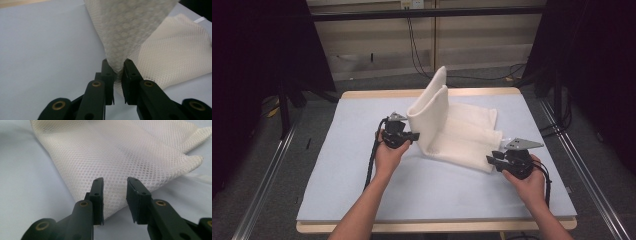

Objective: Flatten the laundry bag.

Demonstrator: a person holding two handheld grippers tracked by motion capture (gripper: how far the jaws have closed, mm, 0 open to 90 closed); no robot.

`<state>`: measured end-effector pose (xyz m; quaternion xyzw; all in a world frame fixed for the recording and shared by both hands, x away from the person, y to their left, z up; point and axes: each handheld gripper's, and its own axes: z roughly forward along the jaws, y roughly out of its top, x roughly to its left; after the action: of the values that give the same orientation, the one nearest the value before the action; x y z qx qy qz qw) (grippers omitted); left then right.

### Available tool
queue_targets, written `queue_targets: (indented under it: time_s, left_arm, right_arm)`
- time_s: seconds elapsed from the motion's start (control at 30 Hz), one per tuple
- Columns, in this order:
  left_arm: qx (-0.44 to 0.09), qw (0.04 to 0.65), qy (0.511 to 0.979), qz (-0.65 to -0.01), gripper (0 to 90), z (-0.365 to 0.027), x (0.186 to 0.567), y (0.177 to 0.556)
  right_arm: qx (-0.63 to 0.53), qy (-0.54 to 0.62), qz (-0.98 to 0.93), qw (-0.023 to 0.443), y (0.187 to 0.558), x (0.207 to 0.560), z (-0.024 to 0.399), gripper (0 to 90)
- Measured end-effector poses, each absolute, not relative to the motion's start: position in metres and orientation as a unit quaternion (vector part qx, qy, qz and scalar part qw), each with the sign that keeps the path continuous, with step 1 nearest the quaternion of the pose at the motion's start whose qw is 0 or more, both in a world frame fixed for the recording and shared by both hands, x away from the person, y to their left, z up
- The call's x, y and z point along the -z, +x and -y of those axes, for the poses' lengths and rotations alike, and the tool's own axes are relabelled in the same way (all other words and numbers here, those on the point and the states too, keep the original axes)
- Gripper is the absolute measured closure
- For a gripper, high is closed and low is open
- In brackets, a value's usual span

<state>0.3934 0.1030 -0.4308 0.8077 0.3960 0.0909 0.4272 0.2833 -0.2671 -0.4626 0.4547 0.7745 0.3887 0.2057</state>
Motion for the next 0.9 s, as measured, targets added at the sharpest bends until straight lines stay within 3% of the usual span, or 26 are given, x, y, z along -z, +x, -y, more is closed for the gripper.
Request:
queue_targets:
  time_s: [0.1, 0.23, 0.37, 0.43, 0.5, 0.9]
  left_arm:
    - [-0.095, 0.422, 0.806, -0.405, 79.8, -0.110, 0.432, 0.396]
    - [-0.100, 0.415, 0.798, -0.425, 71.0, -0.119, 0.439, 0.398]
    - [-0.109, 0.406, 0.789, -0.449, 54.3, -0.126, 0.447, 0.397]
    - [-0.117, 0.395, 0.792, -0.450, 50.7, -0.129, 0.449, 0.396]
    - [-0.132, 0.364, 0.805, -0.450, 41.2, -0.132, 0.451, 0.394]
    - [-0.136, 0.353, 0.829, -0.411, 23.5, -0.143, 0.462, 0.380]
  right_arm:
    - [-0.392, 0.458, -0.771, 0.207, 0.284, 0.463, 0.267, 62.8]
    - [-0.398, 0.477, -0.758, 0.199, 0.284, 0.463, 0.271, 54.7]
    - [-0.399, 0.492, -0.747, 0.200, 0.286, 0.464, 0.274, 49.2]
    - [-0.401, 0.495, -0.745, 0.198, 0.286, 0.464, 0.275, 48.5]
    - [-0.399, 0.498, -0.744, 0.199, 0.287, 0.464, 0.276, 46.8]
    - [-0.390, 0.521, -0.731, 0.206, 0.303, 0.463, 0.279, 40.9]
